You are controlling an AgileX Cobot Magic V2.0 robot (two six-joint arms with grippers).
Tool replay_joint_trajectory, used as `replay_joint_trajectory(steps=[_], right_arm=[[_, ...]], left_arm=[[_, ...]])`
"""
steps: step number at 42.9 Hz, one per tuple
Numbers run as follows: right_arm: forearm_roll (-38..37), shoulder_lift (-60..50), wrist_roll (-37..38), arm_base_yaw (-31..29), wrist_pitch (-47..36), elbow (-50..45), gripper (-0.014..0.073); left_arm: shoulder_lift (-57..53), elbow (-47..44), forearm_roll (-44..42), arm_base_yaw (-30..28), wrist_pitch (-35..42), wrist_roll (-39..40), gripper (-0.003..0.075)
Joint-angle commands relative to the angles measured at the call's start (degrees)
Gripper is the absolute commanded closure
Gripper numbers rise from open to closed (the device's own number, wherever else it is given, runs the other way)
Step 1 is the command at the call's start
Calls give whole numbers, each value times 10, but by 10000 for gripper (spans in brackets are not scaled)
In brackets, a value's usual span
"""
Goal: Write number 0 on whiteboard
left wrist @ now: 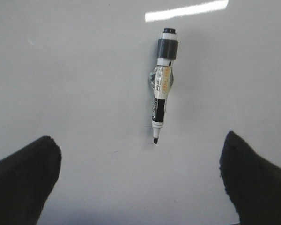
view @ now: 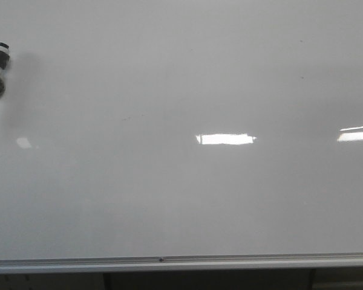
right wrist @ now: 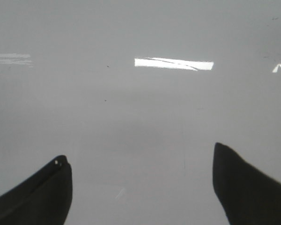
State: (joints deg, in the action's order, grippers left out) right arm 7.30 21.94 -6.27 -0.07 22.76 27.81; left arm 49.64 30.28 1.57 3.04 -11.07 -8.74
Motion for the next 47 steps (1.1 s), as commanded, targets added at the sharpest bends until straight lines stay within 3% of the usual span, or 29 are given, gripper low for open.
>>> replay_joint_trajectory(steps=[1, 21, 35, 41, 47], right_arm=[[1, 8, -1, -1, -41, 21, -38], [1, 8, -1, -1, -41, 21, -38], [1, 8, -1, -1, -41, 21, -38], [1, 8, -1, -1, -41, 21, -38], [1, 8, -1, -1, -41, 21, -38]], left_arm=[[75, 40, 4, 19, 74, -2, 60], [348, 156, -9, 43, 130, -2, 60], [398, 177, -9, 43, 154, -2, 64], [398, 177, -9, 43, 173, -2, 140], [398, 177, -9, 43, 171, -2, 296]])
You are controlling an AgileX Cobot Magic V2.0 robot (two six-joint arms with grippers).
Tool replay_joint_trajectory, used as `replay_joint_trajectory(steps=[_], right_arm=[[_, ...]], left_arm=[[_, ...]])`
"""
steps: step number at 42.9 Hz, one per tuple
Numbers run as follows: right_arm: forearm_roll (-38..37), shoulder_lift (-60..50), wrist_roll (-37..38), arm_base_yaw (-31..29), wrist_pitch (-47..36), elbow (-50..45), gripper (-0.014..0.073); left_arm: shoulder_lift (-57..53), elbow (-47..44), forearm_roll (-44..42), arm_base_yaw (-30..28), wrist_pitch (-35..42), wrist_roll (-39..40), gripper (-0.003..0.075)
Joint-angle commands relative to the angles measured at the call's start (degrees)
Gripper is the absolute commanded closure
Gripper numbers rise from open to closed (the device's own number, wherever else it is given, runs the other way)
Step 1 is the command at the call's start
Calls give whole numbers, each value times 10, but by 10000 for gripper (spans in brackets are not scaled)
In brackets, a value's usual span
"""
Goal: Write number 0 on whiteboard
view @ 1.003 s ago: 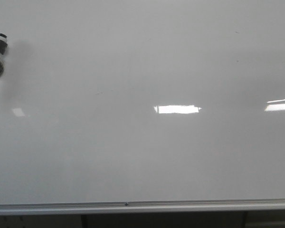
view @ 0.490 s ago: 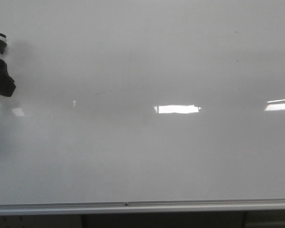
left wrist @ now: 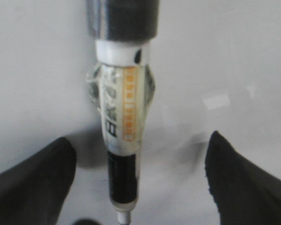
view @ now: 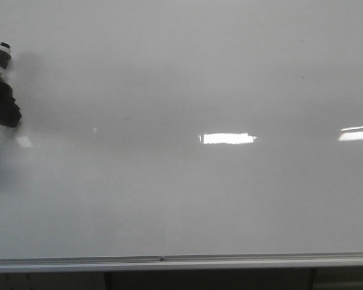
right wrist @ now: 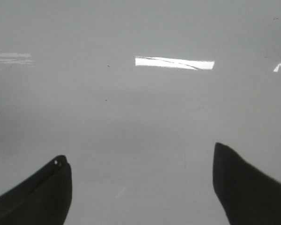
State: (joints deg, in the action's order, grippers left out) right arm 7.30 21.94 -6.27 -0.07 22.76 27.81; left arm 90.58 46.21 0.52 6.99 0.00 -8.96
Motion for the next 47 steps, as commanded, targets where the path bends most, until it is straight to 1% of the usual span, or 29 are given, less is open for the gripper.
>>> replay_joint_trajectory(steps=[1, 6, 7, 10, 14, 17, 22, 29, 33, 35, 36, 41, 47], right_arm=[[1, 8, -1, -1, -41, 21, -38], [1, 8, -1, -1, -41, 21, -38], [1, 8, -1, -1, -41, 21, -38], [1, 8, -1, -1, -41, 21, -38], [1, 8, -1, -1, -41, 21, -38], [1, 8, -1, -1, -40, 21, -38], [1, 16, -1, -1, -21, 27, -38], [2, 67, -1, 1, 36, 64, -38], [8, 110, -1, 7, 74, 96, -38], [17, 135, -3, 14, 99, 115, -38], [25, 151, -5, 20, 113, 127, -38], [63, 208, -41, 48, 175, 176, -38], [148, 271, -116, 87, 256, 237, -38]], left_arm=[[-12, 18, 1, 4, 60, 0, 326], [-12, 18, 1, 4, 56, 0, 498], [-12, 18, 1, 4, 55, 0, 519], [-12, 19, 1, 4, 44, 0, 623], [-14, 19, 4, 5, 23, 0, 736], [-21, 19, 5, 7, 0, 0, 739], [-46, 21, 12, 28, -67, 0, 739], [-66, 52, 53, 96, -232, -2, 736], [-66, 76, 119, 136, -319, -77, 736], [-66, 87, 183, 156, -370, -154, 736], [-66, 93, 232, 166, -399, -194, 736], [-66, 112, 364, 193, -515, -332, 736], [-66, 128, 448, 213, -622, -423, 739]])
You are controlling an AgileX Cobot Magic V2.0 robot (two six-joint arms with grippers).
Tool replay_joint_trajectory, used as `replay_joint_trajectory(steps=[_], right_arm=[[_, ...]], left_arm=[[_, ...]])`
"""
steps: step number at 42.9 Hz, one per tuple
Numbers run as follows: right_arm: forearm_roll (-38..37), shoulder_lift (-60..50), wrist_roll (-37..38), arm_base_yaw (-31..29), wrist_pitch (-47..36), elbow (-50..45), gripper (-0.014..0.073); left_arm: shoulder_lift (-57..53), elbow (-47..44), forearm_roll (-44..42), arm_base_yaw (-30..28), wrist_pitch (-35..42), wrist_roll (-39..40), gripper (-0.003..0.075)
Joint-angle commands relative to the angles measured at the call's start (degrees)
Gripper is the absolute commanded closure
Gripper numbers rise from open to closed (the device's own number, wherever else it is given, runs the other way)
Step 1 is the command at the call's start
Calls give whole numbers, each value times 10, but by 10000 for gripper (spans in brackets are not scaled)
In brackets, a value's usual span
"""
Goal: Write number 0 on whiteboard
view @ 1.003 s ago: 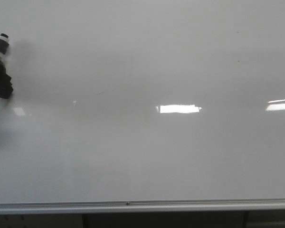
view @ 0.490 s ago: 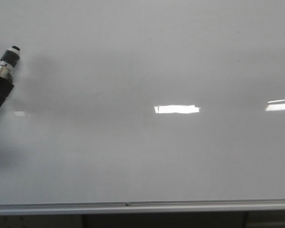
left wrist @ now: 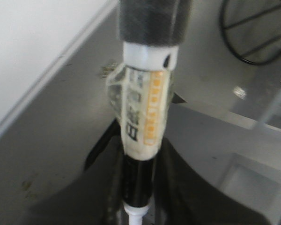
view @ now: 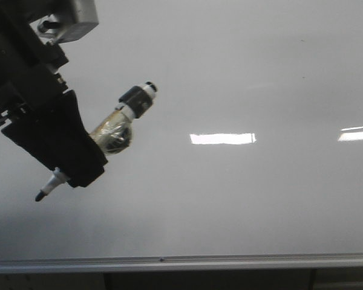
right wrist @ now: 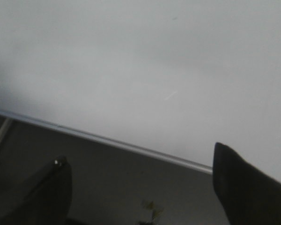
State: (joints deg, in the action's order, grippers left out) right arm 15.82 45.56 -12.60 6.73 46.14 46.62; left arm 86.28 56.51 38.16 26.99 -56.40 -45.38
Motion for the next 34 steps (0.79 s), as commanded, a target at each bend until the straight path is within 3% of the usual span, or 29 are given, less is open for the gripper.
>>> replay_joint_trajectory(steps=[1, 7, 14, 28, 34], right_arm=[[79, 44, -65, 24, 42, 58, -38], [211, 107, -153, 46, 145, 114, -38], [367, 176, -255, 47, 238, 137, -38], [476, 305, -341, 50, 210, 143, -38], [481, 371, -349, 87, 209, 169, -38]], left_arm=[[-23, 26, 79, 14, -76, -73, 739], [-23, 26, 129, 17, -161, -130, 739], [-23, 26, 144, 17, -161, -131, 739], [-23, 26, 146, 17, -161, -131, 739], [-23, 26, 146, 17, -161, -131, 739]])
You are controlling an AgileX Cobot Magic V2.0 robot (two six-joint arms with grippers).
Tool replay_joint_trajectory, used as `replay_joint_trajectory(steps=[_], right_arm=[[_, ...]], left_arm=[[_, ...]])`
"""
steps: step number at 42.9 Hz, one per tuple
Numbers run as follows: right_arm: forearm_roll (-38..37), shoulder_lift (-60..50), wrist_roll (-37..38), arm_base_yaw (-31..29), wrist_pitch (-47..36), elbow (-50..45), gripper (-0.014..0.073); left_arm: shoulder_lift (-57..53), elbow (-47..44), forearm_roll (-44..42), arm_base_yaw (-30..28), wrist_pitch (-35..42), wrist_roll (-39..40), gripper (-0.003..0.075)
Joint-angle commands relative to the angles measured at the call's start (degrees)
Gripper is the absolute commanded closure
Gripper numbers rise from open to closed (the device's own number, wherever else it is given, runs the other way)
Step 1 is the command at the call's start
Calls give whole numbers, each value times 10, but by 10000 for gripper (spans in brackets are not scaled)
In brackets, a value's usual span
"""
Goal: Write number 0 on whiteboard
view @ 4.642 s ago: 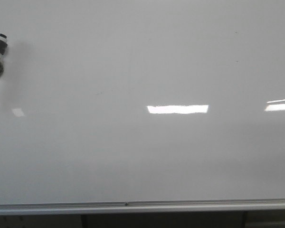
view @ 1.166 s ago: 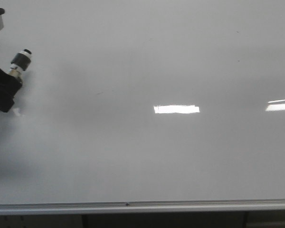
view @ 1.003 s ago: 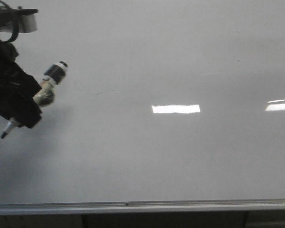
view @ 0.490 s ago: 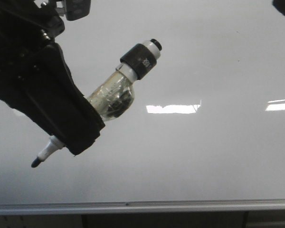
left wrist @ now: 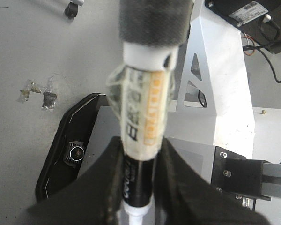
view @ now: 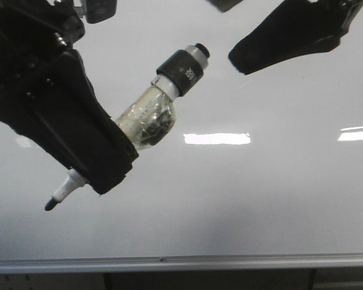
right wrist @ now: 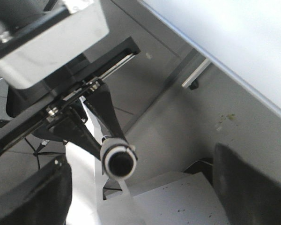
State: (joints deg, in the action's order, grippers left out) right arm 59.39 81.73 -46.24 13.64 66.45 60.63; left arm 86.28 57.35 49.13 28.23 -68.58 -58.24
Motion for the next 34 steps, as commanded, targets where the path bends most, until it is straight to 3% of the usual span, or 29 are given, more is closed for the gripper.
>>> replay_joint_trajectory(steps=[1, 13, 18, 29, 32, 34], right_arm=[[45, 18, -12, 26, 9, 33, -38], [44, 52, -12, 78, 43, 50, -15], [44, 52, -12, 80, 51, 50, 126], [44, 52, -12, 80, 78, 50, 566], [43, 52, -12, 80, 83, 50, 654], [43, 52, -12, 80, 86, 50, 661]], left_arm=[[-23, 17, 36, 5, -39, -2, 739], [-23, 17, 36, 5, -39, -2, 739], [-23, 17, 36, 5, -39, -2, 739], [-23, 17, 36, 5, -39, -2, 739], [-23, 17, 36, 5, -39, -13, 739], [-23, 17, 36, 5, -39, -19, 739]])
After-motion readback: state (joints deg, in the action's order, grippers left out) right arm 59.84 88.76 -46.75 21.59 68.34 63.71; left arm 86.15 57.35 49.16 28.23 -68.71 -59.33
